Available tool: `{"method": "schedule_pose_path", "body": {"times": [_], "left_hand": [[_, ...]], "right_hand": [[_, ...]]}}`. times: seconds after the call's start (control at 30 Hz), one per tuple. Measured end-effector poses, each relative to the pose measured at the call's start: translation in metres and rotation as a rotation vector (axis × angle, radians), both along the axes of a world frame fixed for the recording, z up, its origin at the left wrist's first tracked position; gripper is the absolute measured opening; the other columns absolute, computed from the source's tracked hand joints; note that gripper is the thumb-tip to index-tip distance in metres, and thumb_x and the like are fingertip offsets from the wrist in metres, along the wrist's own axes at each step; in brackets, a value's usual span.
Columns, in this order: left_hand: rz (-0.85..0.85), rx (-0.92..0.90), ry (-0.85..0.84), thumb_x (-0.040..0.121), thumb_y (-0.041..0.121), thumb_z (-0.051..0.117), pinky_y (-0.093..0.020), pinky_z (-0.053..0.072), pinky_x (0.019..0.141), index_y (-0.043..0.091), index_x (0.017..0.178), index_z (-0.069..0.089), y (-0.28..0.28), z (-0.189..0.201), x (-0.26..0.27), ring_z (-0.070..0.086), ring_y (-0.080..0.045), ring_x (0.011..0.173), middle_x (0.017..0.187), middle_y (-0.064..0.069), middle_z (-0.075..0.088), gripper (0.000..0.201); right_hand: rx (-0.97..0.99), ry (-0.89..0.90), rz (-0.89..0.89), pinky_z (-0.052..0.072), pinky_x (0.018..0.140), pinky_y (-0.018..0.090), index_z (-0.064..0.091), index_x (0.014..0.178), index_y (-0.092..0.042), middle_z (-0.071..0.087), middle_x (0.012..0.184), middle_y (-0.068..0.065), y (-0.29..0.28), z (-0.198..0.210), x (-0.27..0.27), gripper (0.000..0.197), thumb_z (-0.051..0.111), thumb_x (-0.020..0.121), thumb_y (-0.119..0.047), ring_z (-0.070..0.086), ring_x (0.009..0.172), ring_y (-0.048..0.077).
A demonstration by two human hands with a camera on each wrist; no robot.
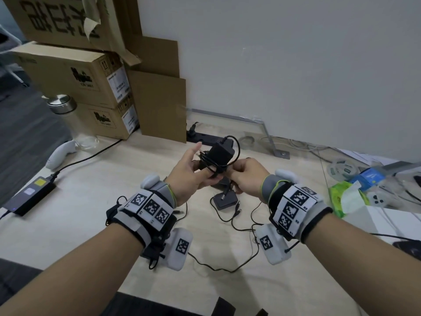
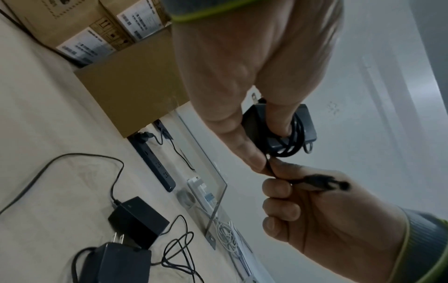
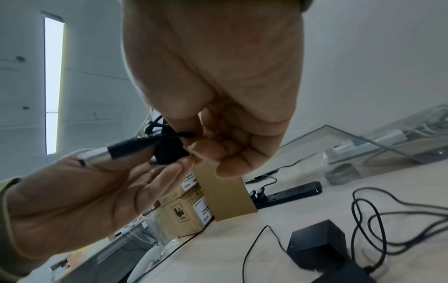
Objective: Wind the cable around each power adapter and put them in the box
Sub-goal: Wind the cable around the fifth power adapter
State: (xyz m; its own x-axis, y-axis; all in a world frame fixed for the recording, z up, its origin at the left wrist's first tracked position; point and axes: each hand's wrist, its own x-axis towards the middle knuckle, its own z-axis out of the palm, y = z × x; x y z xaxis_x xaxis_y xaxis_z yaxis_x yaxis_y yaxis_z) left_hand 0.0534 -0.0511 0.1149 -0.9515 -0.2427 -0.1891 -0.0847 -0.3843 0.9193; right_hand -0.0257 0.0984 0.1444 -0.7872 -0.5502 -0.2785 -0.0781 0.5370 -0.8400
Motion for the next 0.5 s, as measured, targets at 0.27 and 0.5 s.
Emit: {"method": "schedule_pose_path", "body": {"times": [0.27,0.5], "left_hand": [[0.127,0.045,-0.030,0.088,-0.003,0.061,-0.030,0.058,0.077,-0.004,0.118,0.051,-0.001,-0.001,-0.004,0.069,-0.028,0.090,0.111,-0.021,0.063,0.032],[0.192,0.072,-0.023,0.088,-0.001,0.063,-0.025,0.055,0.061,-0.005,0.119,0.050,0.002,0.005,-0.004,0.070,-0.025,0.074,0.101,-0.021,0.066,0.033]], "right_hand": [[-0.320,-0.166,-0.211,0.046,0.050,0.029,0.052,0.094,-0.012,0.054,0.066,0.010,-0.006,0.001,0.008,0.015,0.054,0.089,0.001,0.048,0.046,0.017],[-0.261,0.189,-0.010,0.052,0.058,0.028,0.063,0.079,-0.027,0.061,0.076,-0.002,-0.007,-0.006,0.013,0.029,0.065,0.080,0.002,0.054,0.059,0.012]]}}
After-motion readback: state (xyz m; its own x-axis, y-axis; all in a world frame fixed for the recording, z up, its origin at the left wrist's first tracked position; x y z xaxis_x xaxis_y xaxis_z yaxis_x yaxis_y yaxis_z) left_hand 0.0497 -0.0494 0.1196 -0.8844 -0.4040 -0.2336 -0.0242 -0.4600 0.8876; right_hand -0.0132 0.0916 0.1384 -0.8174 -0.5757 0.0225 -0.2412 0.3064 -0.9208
